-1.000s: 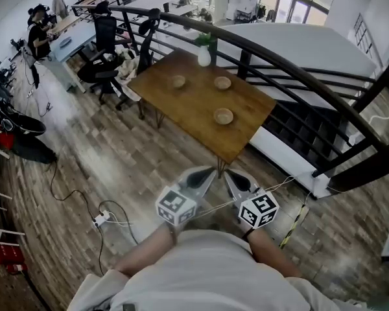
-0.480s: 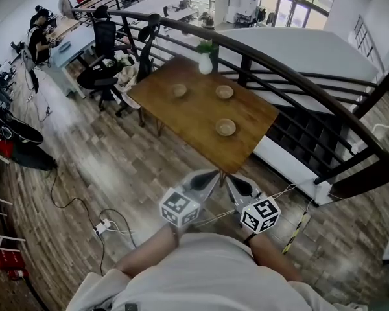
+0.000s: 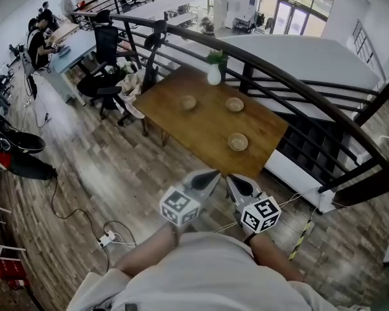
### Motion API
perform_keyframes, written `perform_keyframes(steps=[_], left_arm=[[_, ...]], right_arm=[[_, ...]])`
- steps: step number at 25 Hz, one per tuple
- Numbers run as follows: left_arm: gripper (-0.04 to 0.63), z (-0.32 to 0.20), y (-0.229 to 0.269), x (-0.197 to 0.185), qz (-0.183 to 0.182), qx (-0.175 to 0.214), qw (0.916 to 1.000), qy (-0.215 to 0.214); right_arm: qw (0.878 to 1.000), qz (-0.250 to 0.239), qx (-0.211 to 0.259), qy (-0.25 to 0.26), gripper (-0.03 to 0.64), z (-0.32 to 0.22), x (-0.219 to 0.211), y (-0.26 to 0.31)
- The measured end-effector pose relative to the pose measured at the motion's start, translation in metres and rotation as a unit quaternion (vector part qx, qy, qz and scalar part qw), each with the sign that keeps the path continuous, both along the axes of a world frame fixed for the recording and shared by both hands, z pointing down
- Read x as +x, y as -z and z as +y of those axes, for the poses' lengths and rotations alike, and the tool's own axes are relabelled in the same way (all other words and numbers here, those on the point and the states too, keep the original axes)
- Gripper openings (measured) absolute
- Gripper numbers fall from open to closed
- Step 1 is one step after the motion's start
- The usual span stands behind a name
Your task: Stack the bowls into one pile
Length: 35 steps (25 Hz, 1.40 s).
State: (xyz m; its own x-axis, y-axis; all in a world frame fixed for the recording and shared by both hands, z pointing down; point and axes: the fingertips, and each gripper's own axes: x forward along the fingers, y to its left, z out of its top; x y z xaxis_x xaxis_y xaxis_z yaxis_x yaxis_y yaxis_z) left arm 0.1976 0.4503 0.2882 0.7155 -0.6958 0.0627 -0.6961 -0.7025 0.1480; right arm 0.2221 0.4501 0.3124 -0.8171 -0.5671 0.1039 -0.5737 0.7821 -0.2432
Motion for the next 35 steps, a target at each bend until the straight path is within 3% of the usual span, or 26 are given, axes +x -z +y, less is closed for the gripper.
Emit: perform_keyframes(steps=[6,16,25,35], left_arm=[[0.005,-0.038,0.012,-0.083,-0.002,0.001,1.0000,-0.008],[0.005,-0.046,-0.001,-0.140,0.001,-0.016,0.9999,-0.006],[0.005,-0.067,-0.009,-0.168,-0.003,-0.022,0.9996,0.016],[0.005,-0.109,-0.006,-0.150,-0.008,-0.023,0.9993,0.030]], right_arm=[[1.000,-0.001,0.007,-0.006,0.008,-0.039,-0.085,0.013],[1.000,0.005,-0.008,0.002,0.008,-0.049,-0.143,0.003],[1.000,-0.001,-0.014,0.024,0.008,-0.075,-0.172,-0.005],[0.999,-0.007,-0.015,0.034,0.008,-0.117,-0.152,-0.002]])
